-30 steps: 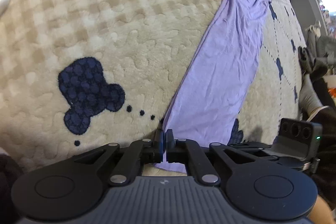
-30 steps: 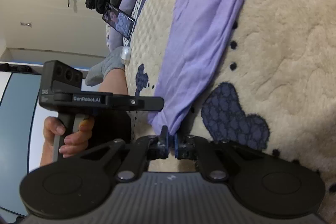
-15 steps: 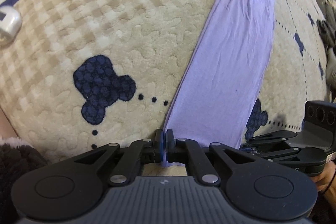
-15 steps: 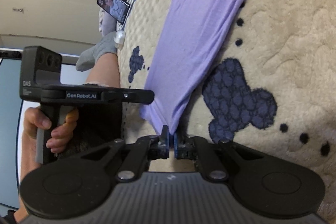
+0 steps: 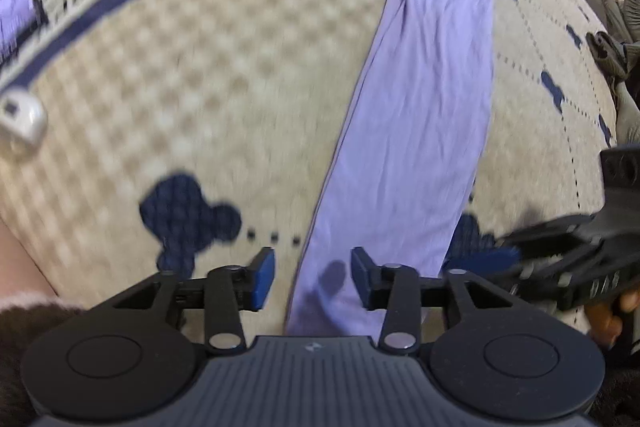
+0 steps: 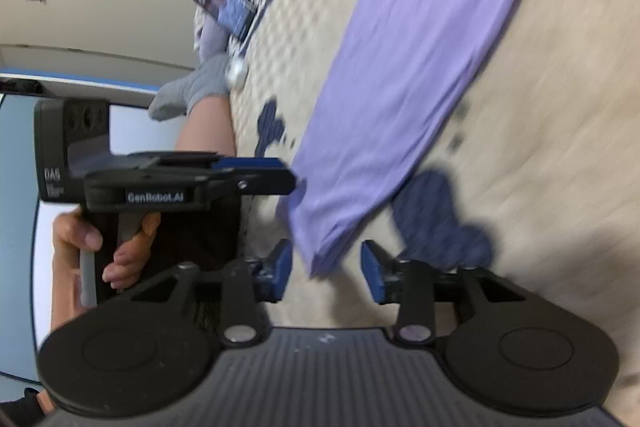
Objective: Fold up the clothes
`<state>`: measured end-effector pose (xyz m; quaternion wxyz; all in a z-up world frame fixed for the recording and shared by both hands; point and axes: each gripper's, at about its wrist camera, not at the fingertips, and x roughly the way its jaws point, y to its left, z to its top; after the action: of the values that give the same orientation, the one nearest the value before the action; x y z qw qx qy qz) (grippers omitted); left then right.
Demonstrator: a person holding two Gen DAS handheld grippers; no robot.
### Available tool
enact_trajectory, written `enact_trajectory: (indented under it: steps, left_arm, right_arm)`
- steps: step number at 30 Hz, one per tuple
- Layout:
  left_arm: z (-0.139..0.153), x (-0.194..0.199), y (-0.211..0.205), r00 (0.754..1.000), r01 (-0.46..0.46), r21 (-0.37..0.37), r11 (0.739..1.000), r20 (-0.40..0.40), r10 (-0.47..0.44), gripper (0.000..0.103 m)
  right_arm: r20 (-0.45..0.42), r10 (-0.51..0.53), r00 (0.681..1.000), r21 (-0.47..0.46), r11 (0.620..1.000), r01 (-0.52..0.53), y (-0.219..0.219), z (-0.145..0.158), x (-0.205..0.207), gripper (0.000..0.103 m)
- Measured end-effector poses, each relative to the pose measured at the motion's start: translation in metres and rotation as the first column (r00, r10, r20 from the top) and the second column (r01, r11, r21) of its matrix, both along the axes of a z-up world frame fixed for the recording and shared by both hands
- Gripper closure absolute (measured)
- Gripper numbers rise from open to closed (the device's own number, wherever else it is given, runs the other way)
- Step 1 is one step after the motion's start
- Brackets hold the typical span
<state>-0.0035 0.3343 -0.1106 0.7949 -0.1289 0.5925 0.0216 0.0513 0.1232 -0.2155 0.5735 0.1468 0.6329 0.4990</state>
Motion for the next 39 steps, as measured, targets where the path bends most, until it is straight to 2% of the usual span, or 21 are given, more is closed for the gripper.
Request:
enact_trajectory:
  steps: [3, 5, 9, 10, 11, 13, 14, 16, 19, 23, 27, 29, 35, 39]
  left_arm:
    - [0.009, 0.012, -0.008, 0.995, 0.004, 0.007, 1.0, 0.102, -0.005, 0.056]
    - [0.006, 0.022, -0.016, 0.986, -0.002, -0.011, 1.0, 0.168, 0.003, 0.056]
    - [-0.002, 0.05, -0.038, 0.953, -0.03, -0.068, 0.997, 0.299, 0.049, 0.056]
    - [-0.003, 0.055, -0.041, 0.944, -0.046, -0.087, 0.995, 0.321, 0.072, 0.056]
    - [-0.004, 0.057, -0.045, 0.938, -0.052, -0.1, 0.994, 0.336, 0.083, 0.056]
    - [-0.006, 0.062, -0.051, 0.927, -0.056, -0.12, 0.991, 0.363, 0.096, 0.056]
    - [-0.007, 0.064, -0.055, 0.923, -0.047, -0.117, 0.992, 0.374, 0.088, 0.056]
    - [-0.013, 0.069, -0.064, 0.92, -0.027, -0.093, 0.995, 0.387, 0.061, 0.056]
    - [-0.027, 0.076, -0.075, 0.931, -0.013, -0.041, 0.999, 0.364, 0.027, 0.056]
    - [-0.04, 0.081, -0.079, 0.93, -0.019, -0.003, 1.0, 0.367, 0.019, 0.056]
    - [-0.045, 0.076, -0.075, 0.919, -0.037, -0.055, 0.998, 0.39, 0.055, 0.048]
    - [-0.046, 0.075, -0.077, 0.917, -0.026, -0.04, 0.999, 0.398, 0.04, 0.047]
    - [-0.045, 0.073, -0.087, 0.914, 0.009, 0.024, 1.0, 0.404, -0.018, 0.04]
    - [-0.046, 0.073, -0.087, 0.914, 0.017, 0.018, 1.0, 0.405, -0.023, 0.038]
  right_arm:
    - [0.094, -0.061, 0.994, -0.024, 0.998, 0.063, -0.018, 0.011, 0.028, 0.059]
    - [0.199, -0.109, 0.974, -0.032, 0.993, 0.118, -0.028, 0.019, 0.043, 0.061]
    - [0.408, -0.198, 0.891, -0.044, 0.971, 0.236, -0.044, 0.03, 0.067, 0.063]
    - [0.468, -0.21, 0.858, -0.056, 0.962, 0.266, -0.046, 0.031, 0.073, 0.063]
    - [0.499, -0.214, 0.839, -0.063, 0.957, 0.282, -0.047, 0.031, 0.076, 0.063]
    - [0.611, -0.227, 0.759, -0.074, 0.938, 0.34, -0.052, 0.032, 0.085, 0.063]
    - [0.645, -0.231, 0.729, -0.076, 0.929, 0.361, -0.056, 0.032, 0.089, 0.063]
    - [0.738, -0.24, 0.63, -0.078, 0.898, 0.434, -0.063, 0.03, 0.103, 0.063]
    - [0.823, -0.234, 0.517, -0.08, 0.854, 0.515, -0.068, 0.026, 0.128, 0.063]
    - [0.887, -0.2, 0.416, -0.081, 0.821, 0.566, -0.077, 0.023, 0.163, 0.063]
    - [0.923, -0.153, 0.354, -0.081, 0.822, 0.564, -0.072, 0.022, 0.185, 0.063]
    - [0.939, -0.106, 0.327, -0.096, 0.834, 0.544, -0.066, 0.02, 0.193, 0.063]
    - [0.962, -0.022, 0.272, -0.123, 0.855, 0.504, -0.05, 0.016, 0.206, 0.063]
    - [0.969, 0.007, 0.245, -0.132, 0.858, 0.496, -0.042, 0.014, 0.211, 0.064]
